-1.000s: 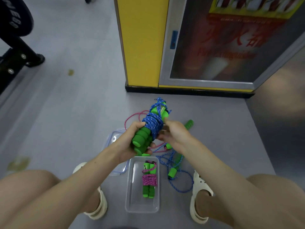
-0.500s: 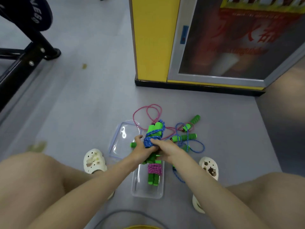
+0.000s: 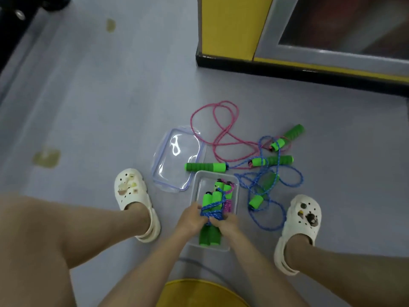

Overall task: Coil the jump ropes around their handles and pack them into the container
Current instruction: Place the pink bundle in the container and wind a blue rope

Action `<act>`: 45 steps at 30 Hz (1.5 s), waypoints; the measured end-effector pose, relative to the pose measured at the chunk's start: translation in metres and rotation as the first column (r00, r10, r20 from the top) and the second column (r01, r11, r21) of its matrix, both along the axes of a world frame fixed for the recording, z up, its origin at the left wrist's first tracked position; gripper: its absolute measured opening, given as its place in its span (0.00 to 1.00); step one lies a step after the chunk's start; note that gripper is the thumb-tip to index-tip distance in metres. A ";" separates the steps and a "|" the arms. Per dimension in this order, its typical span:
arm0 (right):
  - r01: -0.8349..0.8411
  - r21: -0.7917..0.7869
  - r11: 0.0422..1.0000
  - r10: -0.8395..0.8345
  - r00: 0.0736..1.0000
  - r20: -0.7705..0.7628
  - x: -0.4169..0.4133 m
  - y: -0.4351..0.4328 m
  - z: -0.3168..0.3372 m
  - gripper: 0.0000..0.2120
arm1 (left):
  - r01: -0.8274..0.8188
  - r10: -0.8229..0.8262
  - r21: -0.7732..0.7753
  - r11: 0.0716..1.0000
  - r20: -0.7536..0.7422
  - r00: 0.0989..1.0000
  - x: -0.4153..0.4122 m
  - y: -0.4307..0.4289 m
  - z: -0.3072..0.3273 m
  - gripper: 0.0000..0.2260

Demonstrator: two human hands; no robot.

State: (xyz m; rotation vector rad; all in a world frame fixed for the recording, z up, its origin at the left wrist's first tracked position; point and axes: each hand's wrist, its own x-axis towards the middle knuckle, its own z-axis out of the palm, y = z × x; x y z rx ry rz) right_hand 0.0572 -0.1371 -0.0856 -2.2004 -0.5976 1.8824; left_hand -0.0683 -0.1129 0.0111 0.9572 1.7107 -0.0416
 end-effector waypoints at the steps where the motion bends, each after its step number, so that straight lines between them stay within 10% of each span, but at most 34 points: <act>1: -0.019 0.030 0.999 0.019 1.000 0.016 -0.005 -0.002 -0.002 0.18 | 0.024 -0.024 -0.005 1.000 -0.025 0.999 0.000 0.000 -0.006 0.18; 10: -0.024 0.123 0.992 0.030 0.999 -0.044 -0.025 -0.007 0.012 0.15 | 0.279 -0.253 0.046 0.959 -0.297 0.921 0.002 -0.016 -0.040 0.14; 19: -0.364 0.106 0.925 0.321 0.901 0.291 -0.032 0.000 0.014 0.08 | 0.501 -0.487 -0.030 0.865 -0.292 0.823 0.014 -0.025 -0.048 0.21; 31: -0.873 0.240 0.424 0.642 0.477 0.600 -0.015 0.012 0.011 0.25 | 0.539 -0.531 0.003 0.842 -0.170 0.830 0.018 -0.023 -0.065 0.21; 40: -0.941 0.098 0.324 0.720 0.313 0.619 -0.016 0.015 0.006 0.31 | 0.596 -0.544 0.130 0.792 -0.293 0.787 0.006 -0.032 -0.066 0.23; 45: -0.955 0.070 0.288 0.781 0.277 0.559 -0.014 0.018 0.016 0.31 | 0.781 -0.683 0.060 0.622 -0.444 0.579 0.013 -0.026 -0.070 0.25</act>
